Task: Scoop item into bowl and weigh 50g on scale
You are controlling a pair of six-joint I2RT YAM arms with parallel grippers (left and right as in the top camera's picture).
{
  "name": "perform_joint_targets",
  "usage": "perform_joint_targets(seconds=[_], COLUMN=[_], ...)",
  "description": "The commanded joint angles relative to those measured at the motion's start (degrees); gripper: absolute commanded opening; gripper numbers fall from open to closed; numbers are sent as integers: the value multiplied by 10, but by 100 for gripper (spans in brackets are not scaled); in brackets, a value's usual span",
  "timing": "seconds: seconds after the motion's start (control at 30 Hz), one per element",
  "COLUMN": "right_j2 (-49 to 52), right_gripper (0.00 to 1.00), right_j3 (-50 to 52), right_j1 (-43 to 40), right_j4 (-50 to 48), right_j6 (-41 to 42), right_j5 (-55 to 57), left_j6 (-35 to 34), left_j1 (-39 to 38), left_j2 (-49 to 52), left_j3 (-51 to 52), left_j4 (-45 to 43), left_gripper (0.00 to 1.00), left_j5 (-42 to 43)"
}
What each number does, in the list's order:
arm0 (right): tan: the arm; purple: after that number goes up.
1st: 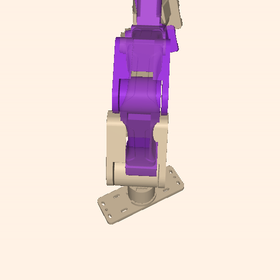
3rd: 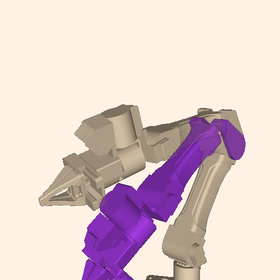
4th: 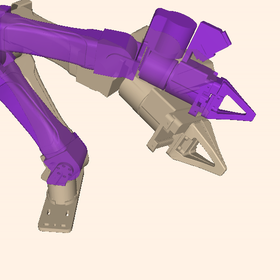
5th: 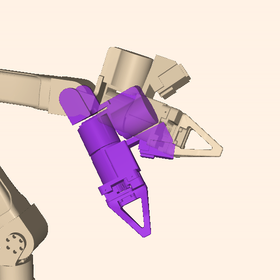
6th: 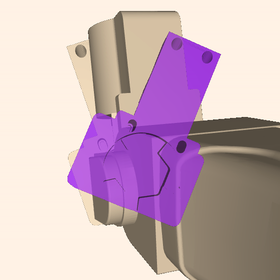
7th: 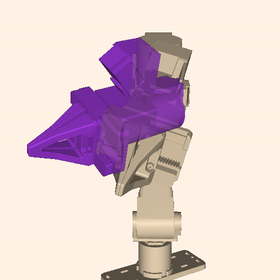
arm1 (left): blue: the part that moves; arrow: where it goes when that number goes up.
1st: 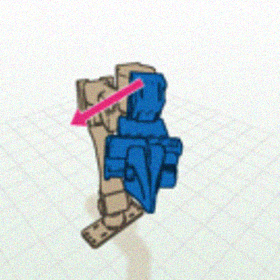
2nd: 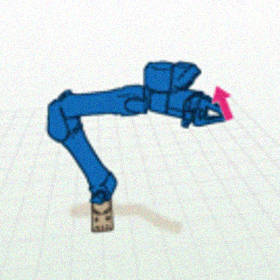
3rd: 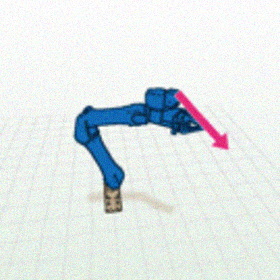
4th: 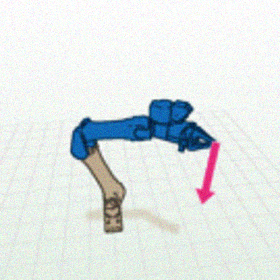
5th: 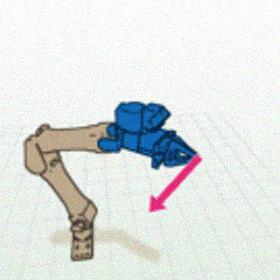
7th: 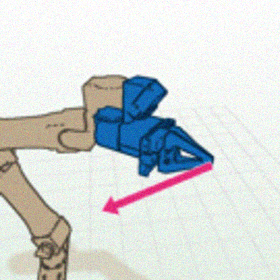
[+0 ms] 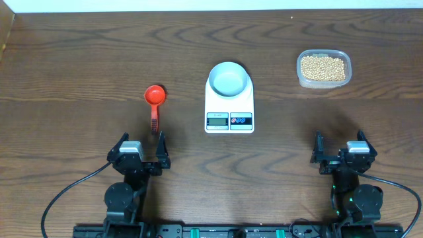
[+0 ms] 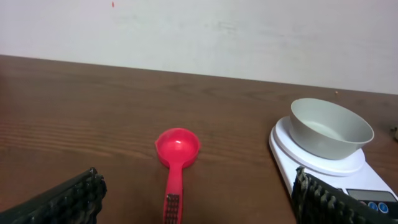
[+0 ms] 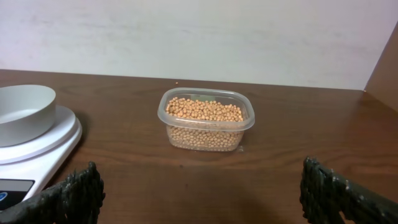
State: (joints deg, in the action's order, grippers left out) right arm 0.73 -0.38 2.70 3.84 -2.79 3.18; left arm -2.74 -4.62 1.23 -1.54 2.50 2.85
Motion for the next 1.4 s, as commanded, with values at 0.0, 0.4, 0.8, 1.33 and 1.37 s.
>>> perform_joint_targets(seconds=[0.0, 0.4, 0.8, 1.33, 1.37], right_j2=[-1, -1, -1, -1, -1], right_gripper=[99, 99, 99, 99, 99], right_j3=[1, 1, 1, 1, 1], right_j1=[-5, -5, -5, -5, -5], right_j4=[2, 2, 2, 2, 2], right_j6=[-7, -7, -7, -7, -7], right_j5=[-1, -1, -1, -1, -1], left_j6=[6, -7, -7, -4, -4], left_j1=[-2, -2, -2, 5, 9], left_j2=[2, 103, 289, 530, 544], left_j3=[-8, -94, -249, -469, -485], left_j4=[18, 17, 18, 128, 140], left_gripper=[98, 98, 98, 98, 98], left_j5=[-9, -10, -9, -9, -9])
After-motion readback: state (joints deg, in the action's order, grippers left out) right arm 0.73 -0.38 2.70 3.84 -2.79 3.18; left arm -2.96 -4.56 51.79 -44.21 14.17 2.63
